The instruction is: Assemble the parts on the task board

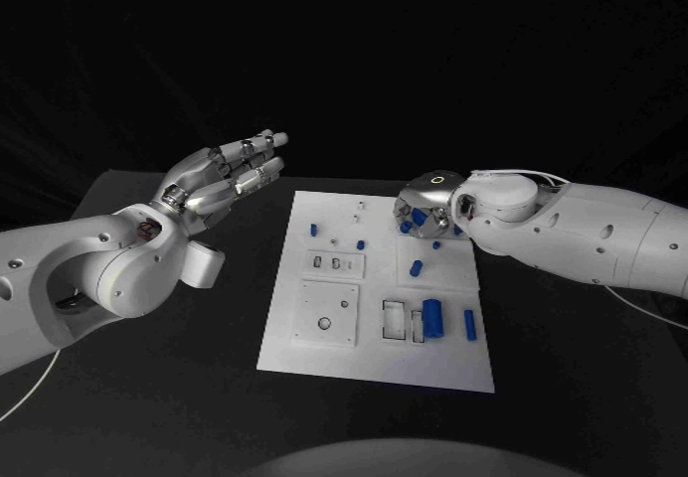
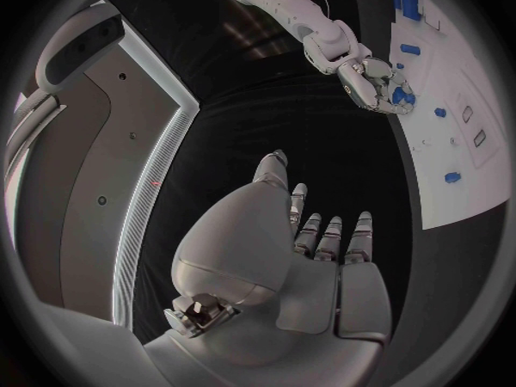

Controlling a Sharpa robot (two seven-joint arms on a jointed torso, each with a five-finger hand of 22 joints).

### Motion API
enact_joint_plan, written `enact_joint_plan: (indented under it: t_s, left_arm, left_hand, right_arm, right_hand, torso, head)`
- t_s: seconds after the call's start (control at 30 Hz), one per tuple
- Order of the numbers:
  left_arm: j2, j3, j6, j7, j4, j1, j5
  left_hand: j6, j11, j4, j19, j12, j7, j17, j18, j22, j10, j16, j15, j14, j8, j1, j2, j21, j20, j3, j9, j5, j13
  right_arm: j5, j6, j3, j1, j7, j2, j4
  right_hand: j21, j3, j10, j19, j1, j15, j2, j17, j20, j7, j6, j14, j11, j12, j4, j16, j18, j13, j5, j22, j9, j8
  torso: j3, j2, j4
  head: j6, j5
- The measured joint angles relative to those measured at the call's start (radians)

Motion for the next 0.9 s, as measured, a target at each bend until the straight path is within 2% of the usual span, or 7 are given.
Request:
enact_joint_plan:
  t_s: [0.3,0.5,0.67,0.9]
  left_arm:
    - [-0.003,0.0,0.0,-0.004,0.0,0.0,0.0]
    - [-0.006,0.0,0.0,-0.007,0.001,0.0,0.0]
    - [-0.006,0.0,0.0,-0.009,0.001,0.0,0.0]
    - [0.0,0.0,0.0,-0.014,-0.001,0.0,0.0]
  left_hand:
    - [0.001,0.004,0.0,0.0,0.0,0.001,0.001,0.0,0.0,0.004,0.0,0.0,0.0,0.0,0.0,0.0,0.004,0.0,0.0,0.0,0.002,0.001]
    - [0.004,0.004,0.0,0.002,0.0,0.004,0.001,0.0,0.0,0.004,0.001,0.004,0.004,0.004,0.0,0.0,0.004,0.002,0.0,0.0,0.004,0.002]
    - [0.004,0.007,-0.003,0.004,0.004,0.004,0.001,0.0,0.0,0.007,0.004,0.004,0.004,0.004,0.0,0.0,0.004,0.004,0.003,0.0,0.004,0.003]
    - [0.004,0.007,-0.003,0.004,0.004,0.004,0.002,0.0,0.0,0.007,0.004,0.004,0.004,0.004,0.0,0.0,0.004,0.004,0.003,0.0,0.004,0.003]
  right_arm:
    - [0.01,-0.018,-0.001,0.002,0.0,-0.007,0.015]
    - [0.015,-0.031,0.0,0.021,-0.002,0.003,0.015]
    - [0.025,-0.039,0.004,0.036,-0.002,0.031,-0.005]
    - [0.042,-0.039,0.009,0.054,-0.003,0.085,-0.054]
  right_hand:
    - [0.0,-0.015,0.02,0.011,-0.009,-0.003,0.009,0.011,-0.004,-0.004,0.011,0.011,-0.002,0.0,0.006,0.004,0.0,0.0,0.0,0.0,0.015,0.01]
    - [0.004,-0.016,0.023,0.014,-0.011,-0.003,0.012,0.014,0.0,-0.005,0.012,0.011,-0.005,-0.004,0.004,0.005,0.0,0.0,0.0,0.0,0.016,0.016]
    - [0.004,-0.019,0.023,0.014,-0.011,-0.007,0.012,0.016,0.0,-0.005,0.012,0.015,-0.005,-0.004,0.007,0.008,0.0,0.0,0.0,0.0,0.016,0.016]
    - [0.004,-0.021,0.026,0.018,-0.011,-0.007,0.012,0.016,-0.004,-0.005,0.012,0.015,-0.003,-0.004,0.006,0.008,0.0,0.0,-0.001,0.0,0.017,0.016]
  torso:
    - [-0.0004,0.0,0.0006]
    - [-0.001,0.001,0.0019]
    - [-0.0011,0.003,0.004]
    - [-0.0038,0.011,0.0116]
  head:
    - [0.005,0.005]
    - [0.008,0.008]
    - [0.008,0.011]
    - [0.01,0.01]
